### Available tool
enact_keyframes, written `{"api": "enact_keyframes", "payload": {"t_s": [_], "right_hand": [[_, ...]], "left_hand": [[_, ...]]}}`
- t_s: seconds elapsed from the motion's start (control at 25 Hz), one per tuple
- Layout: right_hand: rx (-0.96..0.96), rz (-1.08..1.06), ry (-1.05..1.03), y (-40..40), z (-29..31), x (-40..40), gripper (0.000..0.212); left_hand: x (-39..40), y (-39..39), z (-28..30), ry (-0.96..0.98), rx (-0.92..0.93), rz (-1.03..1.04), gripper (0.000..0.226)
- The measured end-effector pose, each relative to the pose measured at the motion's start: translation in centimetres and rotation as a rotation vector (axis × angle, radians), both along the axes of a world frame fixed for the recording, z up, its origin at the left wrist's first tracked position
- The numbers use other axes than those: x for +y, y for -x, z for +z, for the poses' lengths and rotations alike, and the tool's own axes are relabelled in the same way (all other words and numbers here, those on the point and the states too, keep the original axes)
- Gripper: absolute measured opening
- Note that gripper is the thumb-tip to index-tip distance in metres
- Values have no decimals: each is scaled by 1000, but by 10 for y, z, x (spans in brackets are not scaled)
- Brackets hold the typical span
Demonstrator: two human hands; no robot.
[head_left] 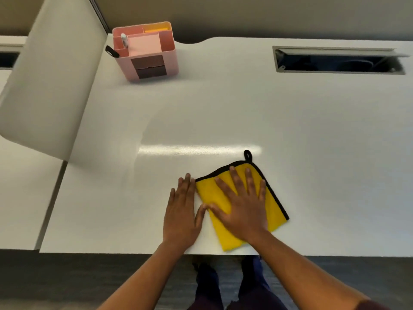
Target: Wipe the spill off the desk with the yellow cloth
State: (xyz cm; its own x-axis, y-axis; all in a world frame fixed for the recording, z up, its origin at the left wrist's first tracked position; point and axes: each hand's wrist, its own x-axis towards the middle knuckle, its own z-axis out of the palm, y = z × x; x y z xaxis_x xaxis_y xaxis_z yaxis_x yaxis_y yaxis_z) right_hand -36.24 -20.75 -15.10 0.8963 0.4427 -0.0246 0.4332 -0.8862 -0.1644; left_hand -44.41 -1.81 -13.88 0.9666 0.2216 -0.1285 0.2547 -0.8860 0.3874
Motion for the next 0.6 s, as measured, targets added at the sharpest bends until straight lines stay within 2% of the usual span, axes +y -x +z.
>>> {"api": "enact_keyframes", "payload": {"t_s": [0.2,0.32,0.4,0.6], "right_hand": [[114,-452,87,-56,14,-112,83],[134,-604,60,-44,16,-126,86],[130,-609,52,-14,14,-104,85],[86,-302,-5,77,9,22,75]], "left_hand": [[-13,-6,-5,-82,22,-99,69],[-16,-5,-5,-93,1,-94,68],[-18,-5,-5,-75,-25,-81,67],[-12,-3,-5,91,-82,-60,63]]}}
